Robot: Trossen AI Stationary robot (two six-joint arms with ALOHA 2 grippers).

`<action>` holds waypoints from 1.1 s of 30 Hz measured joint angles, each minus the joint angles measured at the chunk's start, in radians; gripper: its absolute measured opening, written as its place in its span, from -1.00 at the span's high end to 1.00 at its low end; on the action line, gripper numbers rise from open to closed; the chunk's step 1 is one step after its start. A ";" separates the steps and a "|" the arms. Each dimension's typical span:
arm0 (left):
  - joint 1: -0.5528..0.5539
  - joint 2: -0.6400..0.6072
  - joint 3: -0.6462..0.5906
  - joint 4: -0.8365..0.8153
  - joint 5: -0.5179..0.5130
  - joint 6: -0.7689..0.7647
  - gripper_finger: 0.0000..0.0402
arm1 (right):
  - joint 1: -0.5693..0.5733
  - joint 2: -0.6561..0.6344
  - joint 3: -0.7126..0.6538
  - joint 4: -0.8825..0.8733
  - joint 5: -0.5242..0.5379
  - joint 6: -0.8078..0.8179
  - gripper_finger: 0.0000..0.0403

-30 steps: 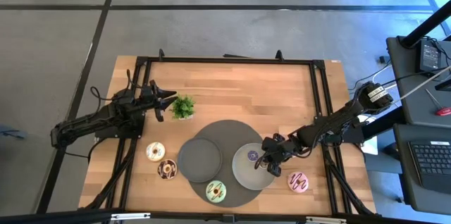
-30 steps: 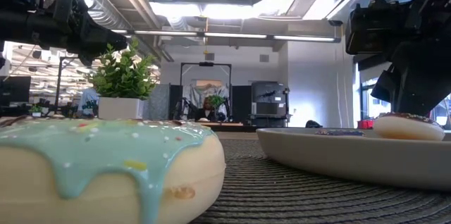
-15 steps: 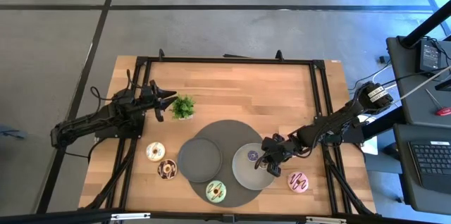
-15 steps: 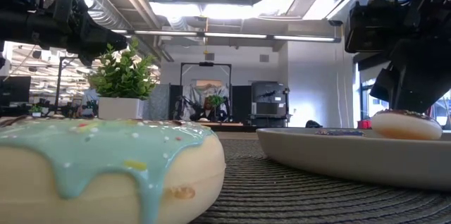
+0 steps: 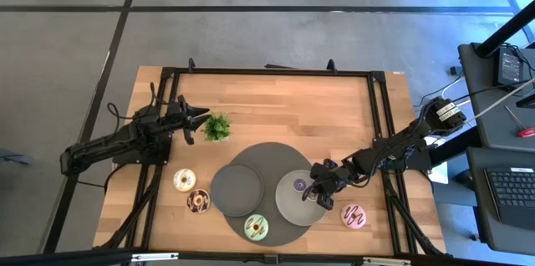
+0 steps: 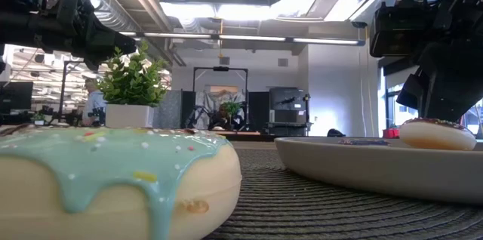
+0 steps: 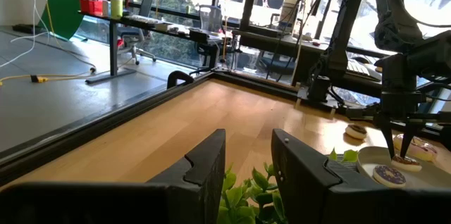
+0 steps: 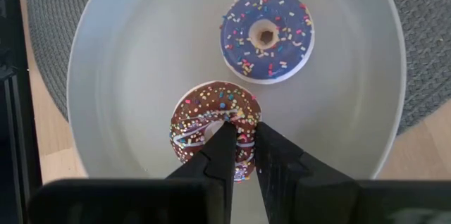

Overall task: Pick & Place donuts
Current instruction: Put the small brown donut on the light gray plate, then put the small black donut on the light gray plate

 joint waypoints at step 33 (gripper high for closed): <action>0.000 0.000 0.000 0.000 0.000 0.000 0.44 | 0.000 -0.075 0.000 -0.016 -0.047 0.050 0.16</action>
